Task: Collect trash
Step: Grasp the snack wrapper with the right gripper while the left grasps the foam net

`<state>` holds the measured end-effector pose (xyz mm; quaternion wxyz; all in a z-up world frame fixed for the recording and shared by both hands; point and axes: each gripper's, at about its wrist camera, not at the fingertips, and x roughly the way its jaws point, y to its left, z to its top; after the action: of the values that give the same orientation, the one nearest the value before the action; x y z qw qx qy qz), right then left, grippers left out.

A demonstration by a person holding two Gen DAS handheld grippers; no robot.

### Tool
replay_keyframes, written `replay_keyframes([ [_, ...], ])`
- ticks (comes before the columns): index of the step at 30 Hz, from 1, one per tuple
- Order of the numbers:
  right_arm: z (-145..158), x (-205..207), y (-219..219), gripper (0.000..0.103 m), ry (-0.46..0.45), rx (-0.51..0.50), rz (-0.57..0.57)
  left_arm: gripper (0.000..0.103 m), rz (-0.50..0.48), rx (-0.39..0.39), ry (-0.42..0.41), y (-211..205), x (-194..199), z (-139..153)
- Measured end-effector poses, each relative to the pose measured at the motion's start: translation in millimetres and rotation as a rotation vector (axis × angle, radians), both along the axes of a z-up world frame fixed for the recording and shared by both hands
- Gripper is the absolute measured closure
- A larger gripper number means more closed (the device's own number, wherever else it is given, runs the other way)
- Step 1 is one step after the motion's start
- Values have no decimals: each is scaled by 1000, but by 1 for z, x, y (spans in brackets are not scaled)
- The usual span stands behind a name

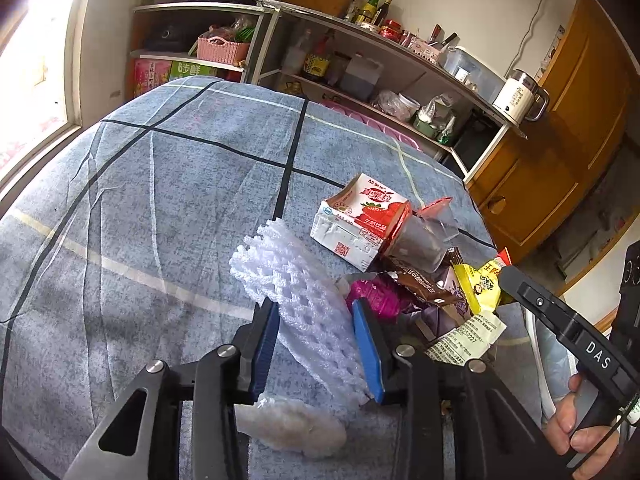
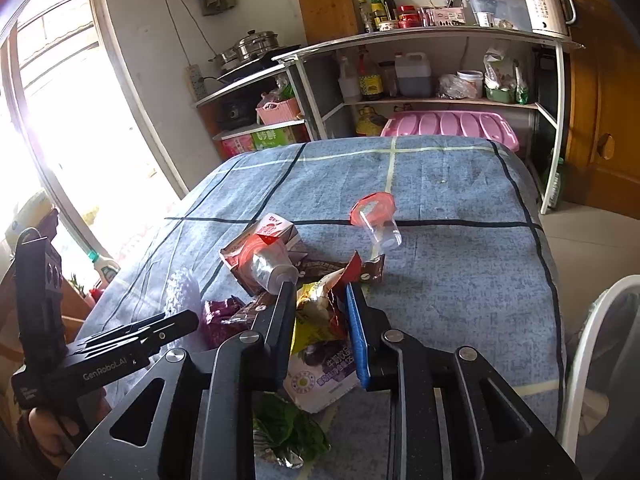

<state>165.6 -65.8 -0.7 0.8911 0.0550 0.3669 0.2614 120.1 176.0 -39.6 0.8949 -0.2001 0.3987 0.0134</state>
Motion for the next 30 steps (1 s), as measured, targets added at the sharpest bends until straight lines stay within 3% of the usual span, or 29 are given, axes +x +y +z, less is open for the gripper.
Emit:
replay_keyframes([
  [4, 0, -2, -2, 79, -2, 7, -2, 73, 3, 0, 0, 0, -1, -1],
  [7, 3, -3, -4, 90, -15, 15, -5, 76, 0, 15, -11, -2, -4, 3],
  [15, 6, -8, -10, 96, -27, 28, -5, 79, -13, 43, -58, -10, -15, 23],
  [30, 10, -14, -31, 97, -32, 77, -27, 79, -45, 72, -127, -32, -32, 55],
])
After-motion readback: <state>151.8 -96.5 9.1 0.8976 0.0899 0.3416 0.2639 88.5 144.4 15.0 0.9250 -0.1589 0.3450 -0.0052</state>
